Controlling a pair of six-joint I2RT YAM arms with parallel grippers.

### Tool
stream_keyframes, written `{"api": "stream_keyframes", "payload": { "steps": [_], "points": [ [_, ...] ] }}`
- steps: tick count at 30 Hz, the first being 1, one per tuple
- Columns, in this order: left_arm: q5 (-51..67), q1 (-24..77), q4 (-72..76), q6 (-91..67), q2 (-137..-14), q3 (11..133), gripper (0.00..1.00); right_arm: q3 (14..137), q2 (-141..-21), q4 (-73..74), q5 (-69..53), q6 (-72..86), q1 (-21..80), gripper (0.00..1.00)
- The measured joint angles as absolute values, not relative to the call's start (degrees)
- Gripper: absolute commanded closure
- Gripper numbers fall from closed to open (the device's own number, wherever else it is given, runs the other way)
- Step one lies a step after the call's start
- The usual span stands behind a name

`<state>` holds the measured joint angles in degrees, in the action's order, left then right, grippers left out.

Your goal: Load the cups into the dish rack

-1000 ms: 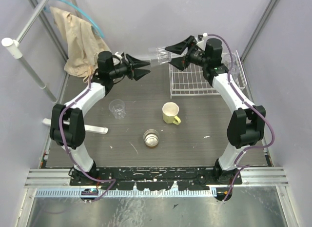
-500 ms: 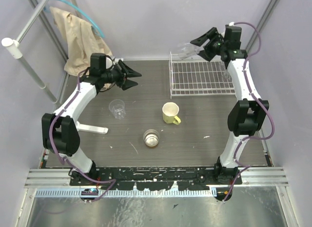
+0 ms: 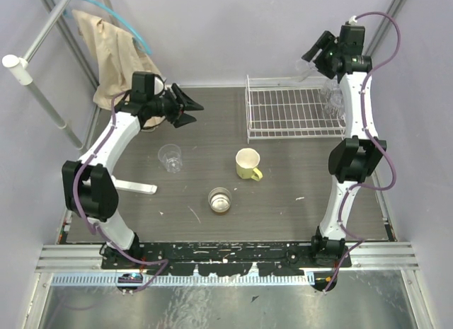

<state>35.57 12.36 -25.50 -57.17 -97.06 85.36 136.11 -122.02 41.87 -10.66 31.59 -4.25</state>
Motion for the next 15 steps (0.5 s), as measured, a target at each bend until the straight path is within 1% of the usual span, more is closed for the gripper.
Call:
{"api": "stream_keyframes", "payload": {
  "steps": [7,15],
  "points": [
    [34.59,12.36,-27.88,-55.90,-99.09,85.54,0.37,136.42,-123.37,45.76,0.01,23.18,-4.23,0.83],
    [34.33,12.36,-30.33,-54.63,-102.32,87.42,0.37,139.44,-128.22,46.04,6.87,17.96,-4.19,0.83]
  ]
}}
